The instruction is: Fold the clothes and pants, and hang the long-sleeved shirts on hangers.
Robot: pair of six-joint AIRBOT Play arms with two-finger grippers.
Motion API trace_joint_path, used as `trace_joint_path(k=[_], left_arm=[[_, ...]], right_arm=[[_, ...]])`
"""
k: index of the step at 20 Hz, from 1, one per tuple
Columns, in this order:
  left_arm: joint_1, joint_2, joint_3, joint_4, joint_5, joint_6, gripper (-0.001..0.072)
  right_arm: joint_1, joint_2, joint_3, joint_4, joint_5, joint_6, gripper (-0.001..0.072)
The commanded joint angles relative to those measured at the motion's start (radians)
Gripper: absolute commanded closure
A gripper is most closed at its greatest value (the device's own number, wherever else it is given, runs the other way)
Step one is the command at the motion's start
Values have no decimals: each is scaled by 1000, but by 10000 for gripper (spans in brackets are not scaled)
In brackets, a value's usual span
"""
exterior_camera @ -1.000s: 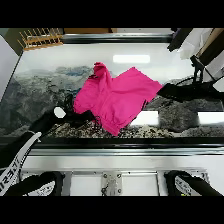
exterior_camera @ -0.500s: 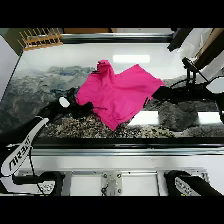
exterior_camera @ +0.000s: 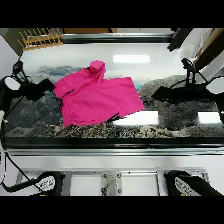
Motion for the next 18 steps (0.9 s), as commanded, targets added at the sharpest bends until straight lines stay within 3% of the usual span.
trace_joint_path(k=[1, 5, 8, 11, 18], left_arm=[[99, 68, -68, 28, -83, 16, 31], [121, 113, -358, 24, -95, 16, 31], [121, 64, -495, -132, -95, 64, 30], [121, 27, -557, -318, -69, 137, 30], [50, 24, -580, -473, 51, 138, 31]], right_arm=[[1, 0, -1, 0, -1, 0, 123], [1, 0, -10, 1, -1, 0, 123], [2, 0, -14, 1, -1, 0, 124], [2, 0, -14, 1, 0, 0, 124], [1, 0, -14, 2, -8, 1, 123]])
